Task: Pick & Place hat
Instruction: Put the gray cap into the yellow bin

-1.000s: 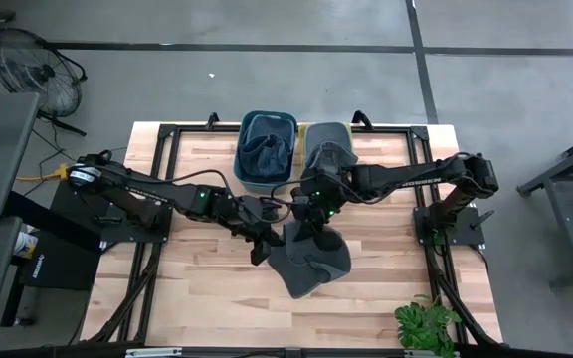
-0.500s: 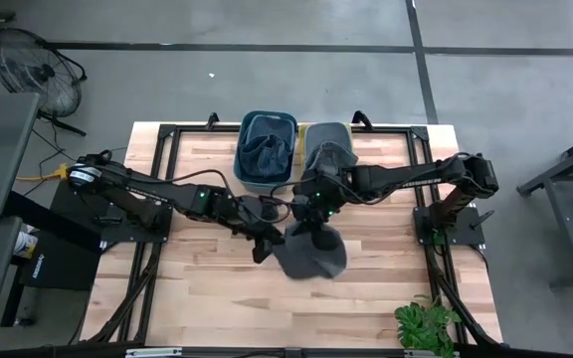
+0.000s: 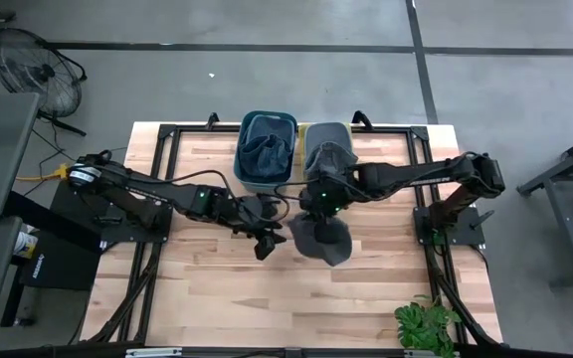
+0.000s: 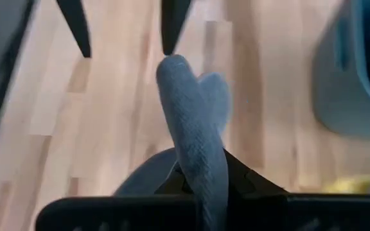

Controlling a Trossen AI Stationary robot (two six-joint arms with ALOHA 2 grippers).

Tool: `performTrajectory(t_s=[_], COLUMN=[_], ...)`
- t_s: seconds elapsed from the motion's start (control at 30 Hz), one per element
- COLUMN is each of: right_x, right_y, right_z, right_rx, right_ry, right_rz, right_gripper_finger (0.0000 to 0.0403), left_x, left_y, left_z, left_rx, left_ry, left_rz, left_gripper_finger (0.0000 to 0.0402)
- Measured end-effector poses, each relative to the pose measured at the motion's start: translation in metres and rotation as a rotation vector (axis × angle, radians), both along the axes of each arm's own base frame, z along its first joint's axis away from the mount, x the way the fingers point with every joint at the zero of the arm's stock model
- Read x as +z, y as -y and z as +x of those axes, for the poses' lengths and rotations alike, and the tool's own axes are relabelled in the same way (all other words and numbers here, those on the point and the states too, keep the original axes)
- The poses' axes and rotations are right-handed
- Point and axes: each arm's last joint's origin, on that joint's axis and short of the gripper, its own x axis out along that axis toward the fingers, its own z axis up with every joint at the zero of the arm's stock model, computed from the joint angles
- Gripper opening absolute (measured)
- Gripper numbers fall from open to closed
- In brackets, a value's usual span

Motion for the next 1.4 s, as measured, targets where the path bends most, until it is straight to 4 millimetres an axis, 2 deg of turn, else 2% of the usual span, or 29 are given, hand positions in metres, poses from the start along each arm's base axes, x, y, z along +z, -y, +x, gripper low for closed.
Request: performTrajectory(t_s=[0.17,0.37,0.6,0.83,1.07,1.23,1.4], right_x=[0.015,0.045,0.091,0.126,0.149,0.158,0.162], right_y=[0.002,0.0,-0.008,-0.012,-0.016,-0.018,-0.018], right_z=[-0.02,-0.059,-0.106,-0.14,-0.158,-0.161,-0.16], right_rx=[-0.074,-0.167,-0.308,-0.428,-0.437,-0.442,-0.44], right_ry=[-0.033,-0.019,0.201,0.445,0.609,0.679,0.705], right_rz=[-0.042,-0.109,-0.241,-0.343,-0.434,-0.481,-0.492], right_gripper_finger=[0.0001,0.0,0.0,0.0,0.0,0.0,0.0], left_x=[0.002,0.002,0.001,0.015,0.033,0.052,0.059], left_y=[-0.003,-0.007,-0.006,-0.01,-0.027,-0.037,-0.043], left_z=[-0.003,-0.003,0.01,0.024,0.031,0.033,0.033], left_rx=[0.102,0.233,0.314,0.347,0.399,0.39,0.412], left_ry=[0.001,0.013,0.109,0.317,0.501,0.7,0.769], left_rz=[0.033,0.064,0.03,-0.001,-0.061,-0.14,-0.197], left_gripper_finger=[0.0211,0.0211,0.0211,0.0211,0.0211,0.0211,0.0211])
